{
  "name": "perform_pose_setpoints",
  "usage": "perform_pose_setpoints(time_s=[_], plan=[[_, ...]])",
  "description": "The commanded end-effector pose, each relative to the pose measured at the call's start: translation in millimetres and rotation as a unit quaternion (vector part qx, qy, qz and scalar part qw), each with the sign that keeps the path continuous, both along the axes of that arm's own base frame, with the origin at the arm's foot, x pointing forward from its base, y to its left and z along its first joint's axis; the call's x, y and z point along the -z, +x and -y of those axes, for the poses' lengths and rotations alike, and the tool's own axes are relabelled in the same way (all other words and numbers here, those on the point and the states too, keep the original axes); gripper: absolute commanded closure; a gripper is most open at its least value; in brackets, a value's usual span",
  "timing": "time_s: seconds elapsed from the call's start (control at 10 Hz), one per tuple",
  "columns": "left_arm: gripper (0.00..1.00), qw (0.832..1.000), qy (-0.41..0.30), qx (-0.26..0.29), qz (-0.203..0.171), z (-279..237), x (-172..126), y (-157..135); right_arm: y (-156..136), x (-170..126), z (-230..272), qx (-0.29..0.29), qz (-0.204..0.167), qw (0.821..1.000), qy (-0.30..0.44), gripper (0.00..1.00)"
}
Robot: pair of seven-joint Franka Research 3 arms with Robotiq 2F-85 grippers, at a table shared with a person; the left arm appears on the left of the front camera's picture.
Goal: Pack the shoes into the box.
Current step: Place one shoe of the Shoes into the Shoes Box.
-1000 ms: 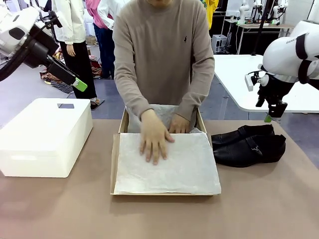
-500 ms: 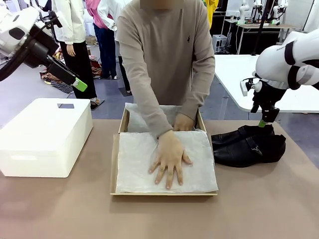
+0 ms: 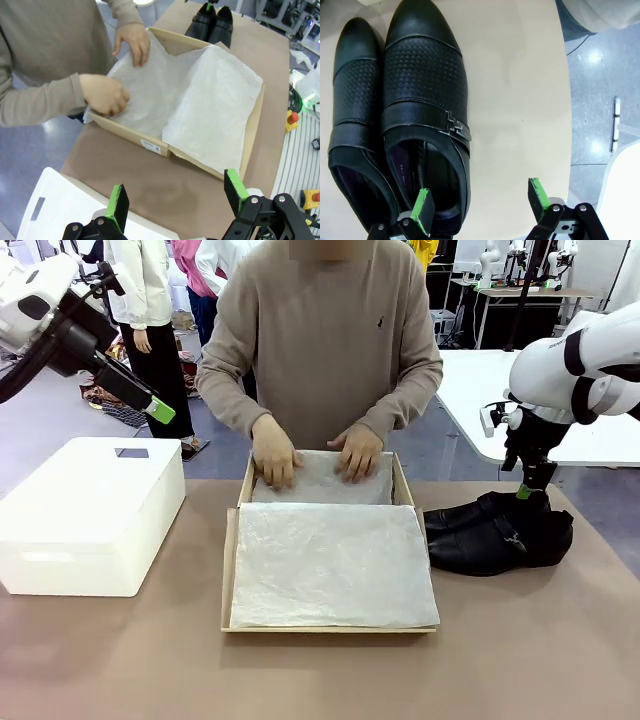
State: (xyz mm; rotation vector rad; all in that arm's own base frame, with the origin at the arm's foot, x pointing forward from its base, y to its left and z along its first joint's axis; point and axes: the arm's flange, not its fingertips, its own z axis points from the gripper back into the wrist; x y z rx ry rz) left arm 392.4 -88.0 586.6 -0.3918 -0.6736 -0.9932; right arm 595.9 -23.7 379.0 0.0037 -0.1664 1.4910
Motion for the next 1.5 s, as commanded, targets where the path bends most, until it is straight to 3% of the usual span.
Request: perform_pose_setpoints(time_s=[0.0,1.4], plan=[[0.0,1.0,-0.011,-0.004,0.002,0.4,0.9,0.3,8.8,2.9,-1.2,0.01,-0.001,1.0,-0.003,0.0],[0.0,1.0,-0.011,-0.004,0.002,0.4,0.9,0.3,21.2,35.5,1.1,0.035,-0.026,0.999,-0.029,0.0]])
